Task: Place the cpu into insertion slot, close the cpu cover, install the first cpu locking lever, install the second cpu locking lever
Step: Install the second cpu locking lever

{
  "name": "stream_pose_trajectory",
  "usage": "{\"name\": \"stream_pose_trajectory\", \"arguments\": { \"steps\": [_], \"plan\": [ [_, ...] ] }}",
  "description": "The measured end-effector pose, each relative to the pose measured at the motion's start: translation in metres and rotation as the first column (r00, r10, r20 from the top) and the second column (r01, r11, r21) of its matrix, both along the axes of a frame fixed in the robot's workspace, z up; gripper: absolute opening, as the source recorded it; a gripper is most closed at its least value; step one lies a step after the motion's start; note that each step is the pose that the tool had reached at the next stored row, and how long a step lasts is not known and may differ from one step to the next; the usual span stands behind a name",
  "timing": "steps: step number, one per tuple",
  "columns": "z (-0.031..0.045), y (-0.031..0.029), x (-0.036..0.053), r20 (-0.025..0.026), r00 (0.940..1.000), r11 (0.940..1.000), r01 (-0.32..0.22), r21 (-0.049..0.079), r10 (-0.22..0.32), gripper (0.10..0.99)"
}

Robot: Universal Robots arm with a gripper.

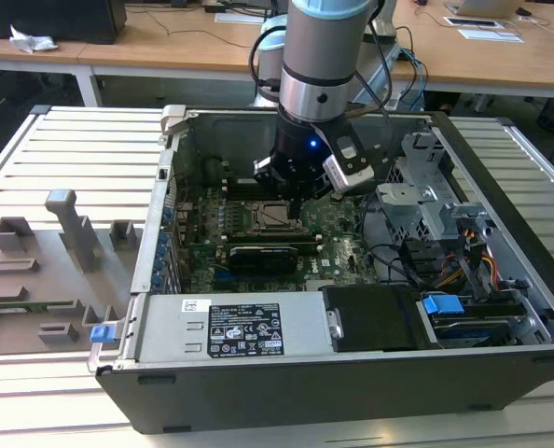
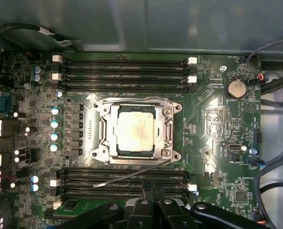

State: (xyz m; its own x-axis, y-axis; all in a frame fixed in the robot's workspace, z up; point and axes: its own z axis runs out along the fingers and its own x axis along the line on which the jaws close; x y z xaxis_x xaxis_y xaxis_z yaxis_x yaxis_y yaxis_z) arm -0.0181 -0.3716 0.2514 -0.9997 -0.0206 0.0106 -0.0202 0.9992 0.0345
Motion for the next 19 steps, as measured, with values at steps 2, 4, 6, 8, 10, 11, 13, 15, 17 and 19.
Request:
{"name": "stream_pose_trajectory", "arguments": {
  "steps": [2, 4, 6, 8, 10, 11, 13, 15, 17, 19],
  "plan": [
    [-0.0036, -0.0002, 0.0001, -0.0001, 1.0000, 0.9999, 0.000, 0.011, 0.000, 0.106],
    [-0.0041, -0.0007, 0.0000, 0.0000, 1.0000, 0.9989, 0.000, 0.048, 0.000, 0.106],
    [-0.0041, -0.0021, 0.0000, 0.0000, 1.0000, 0.9962, 0.000, 0.087, 0.000, 0.106],
    [-0.0041, -0.0050, 0.0000, 0.0001, 1.0000, 0.9913, 0.000, 0.131, 0.000, 0.106],
    [-0.0041, -0.0081, 0.0000, 0.0000, 1.0000, 0.9848, 0.000, 0.174, 0.000, 0.106],
    [-0.0043, -0.0116, 0.0000, 0.0000, 1.0000, 0.9813, 0.000, 0.193, 0.000, 0.106],
    [-0.0066, -0.0133, -0.0001, 0.0001, 1.0000, 0.9812, 0.000, 0.193, 0.000, 0.106],
    [-0.0124, -0.0141, -0.0001, -0.0001, 1.0000, 0.9812, 0.000, 0.193, 0.000, 0.106],
    [-0.0176, -0.0142, 0.0000, 0.0000, 1.0000, 0.9812, 0.000, 0.193, 0.000, 0.106],
    [-0.0184, -0.0152, -0.0006, 0.0000, 1.0000, 0.9812, 0.000, 0.193, 0.000, 0.106]
  ]
}}
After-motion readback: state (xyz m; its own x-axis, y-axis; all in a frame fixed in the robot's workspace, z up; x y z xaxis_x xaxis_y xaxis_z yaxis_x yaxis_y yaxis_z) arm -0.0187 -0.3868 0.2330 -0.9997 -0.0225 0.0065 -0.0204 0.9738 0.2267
